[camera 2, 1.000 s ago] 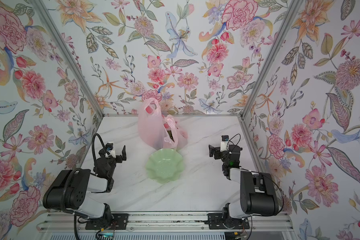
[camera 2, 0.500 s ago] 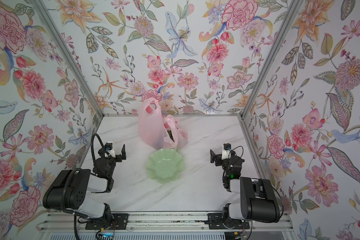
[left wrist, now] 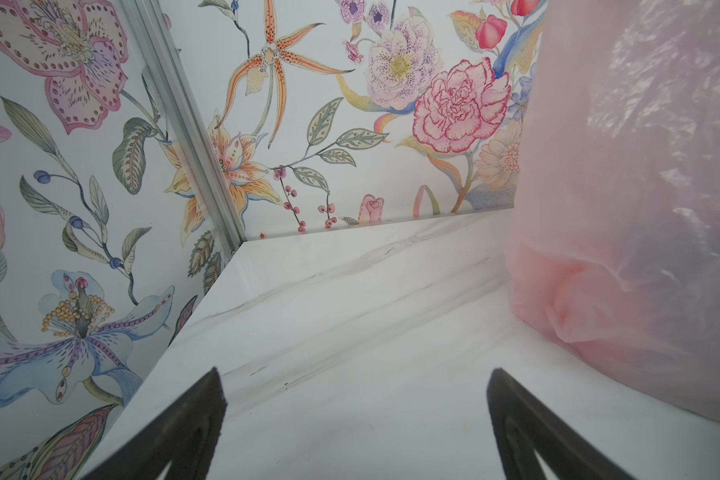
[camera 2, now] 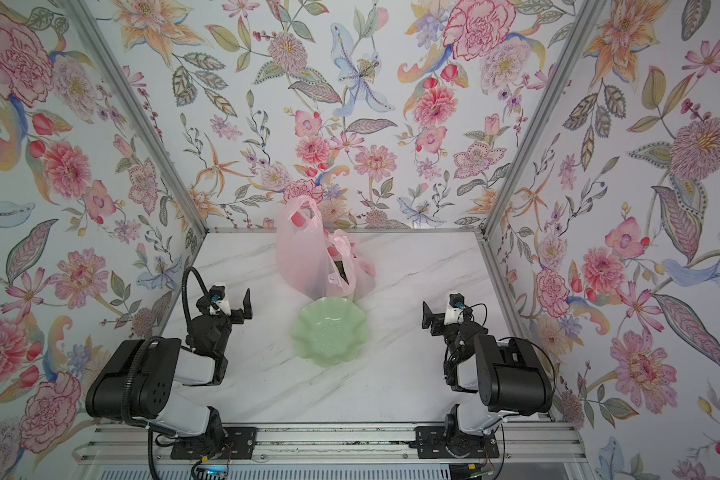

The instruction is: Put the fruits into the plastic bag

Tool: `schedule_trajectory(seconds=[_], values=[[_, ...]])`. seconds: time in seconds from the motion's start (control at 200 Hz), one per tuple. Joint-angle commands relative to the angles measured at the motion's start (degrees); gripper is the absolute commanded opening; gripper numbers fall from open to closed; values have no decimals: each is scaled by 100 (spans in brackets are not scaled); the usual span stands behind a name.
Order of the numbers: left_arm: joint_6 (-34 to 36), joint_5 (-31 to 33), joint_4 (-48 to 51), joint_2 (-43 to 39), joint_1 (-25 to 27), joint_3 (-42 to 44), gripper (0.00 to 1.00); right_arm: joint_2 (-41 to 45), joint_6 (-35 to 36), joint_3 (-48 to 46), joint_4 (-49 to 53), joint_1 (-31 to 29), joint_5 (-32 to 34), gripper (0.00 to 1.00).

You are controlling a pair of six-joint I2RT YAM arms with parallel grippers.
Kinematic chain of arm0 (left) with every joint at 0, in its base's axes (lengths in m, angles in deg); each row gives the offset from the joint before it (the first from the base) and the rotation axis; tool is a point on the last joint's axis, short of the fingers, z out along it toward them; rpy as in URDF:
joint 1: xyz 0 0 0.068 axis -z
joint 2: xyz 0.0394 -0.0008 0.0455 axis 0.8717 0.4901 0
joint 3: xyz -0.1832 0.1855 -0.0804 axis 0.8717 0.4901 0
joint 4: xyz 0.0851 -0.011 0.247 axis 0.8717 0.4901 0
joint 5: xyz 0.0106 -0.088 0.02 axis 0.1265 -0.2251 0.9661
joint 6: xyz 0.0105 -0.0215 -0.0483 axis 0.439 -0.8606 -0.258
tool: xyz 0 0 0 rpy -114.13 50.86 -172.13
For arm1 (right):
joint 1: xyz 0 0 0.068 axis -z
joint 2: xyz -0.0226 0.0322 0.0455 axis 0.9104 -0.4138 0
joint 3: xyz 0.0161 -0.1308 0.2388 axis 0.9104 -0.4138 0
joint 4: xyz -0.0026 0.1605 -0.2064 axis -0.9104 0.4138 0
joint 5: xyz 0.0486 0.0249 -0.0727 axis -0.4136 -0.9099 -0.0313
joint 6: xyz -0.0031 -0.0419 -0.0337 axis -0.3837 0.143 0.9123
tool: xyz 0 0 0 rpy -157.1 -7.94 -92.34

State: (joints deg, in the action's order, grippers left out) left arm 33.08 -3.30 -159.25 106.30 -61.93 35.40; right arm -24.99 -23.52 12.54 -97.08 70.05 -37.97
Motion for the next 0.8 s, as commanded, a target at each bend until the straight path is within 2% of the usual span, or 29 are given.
schedule_trajectory(seconds=[0.0,0.07,0.185,0.24,0.791], values=[[47,69,-265,41,11,57,99,73,-15,540,818,-47,169,99],[49,63,-266,37,14,57,99,135,181,837,1500,-393,880,99],[54,68,-265,38,14,57,99,120,169,824,1464,-423,1025,99],[54,65,-270,39,14,57,99,110,107,855,1501,-449,1296,99],[54,67,-266,37,16,57,99,117,197,832,1468,-602,1594,99]])
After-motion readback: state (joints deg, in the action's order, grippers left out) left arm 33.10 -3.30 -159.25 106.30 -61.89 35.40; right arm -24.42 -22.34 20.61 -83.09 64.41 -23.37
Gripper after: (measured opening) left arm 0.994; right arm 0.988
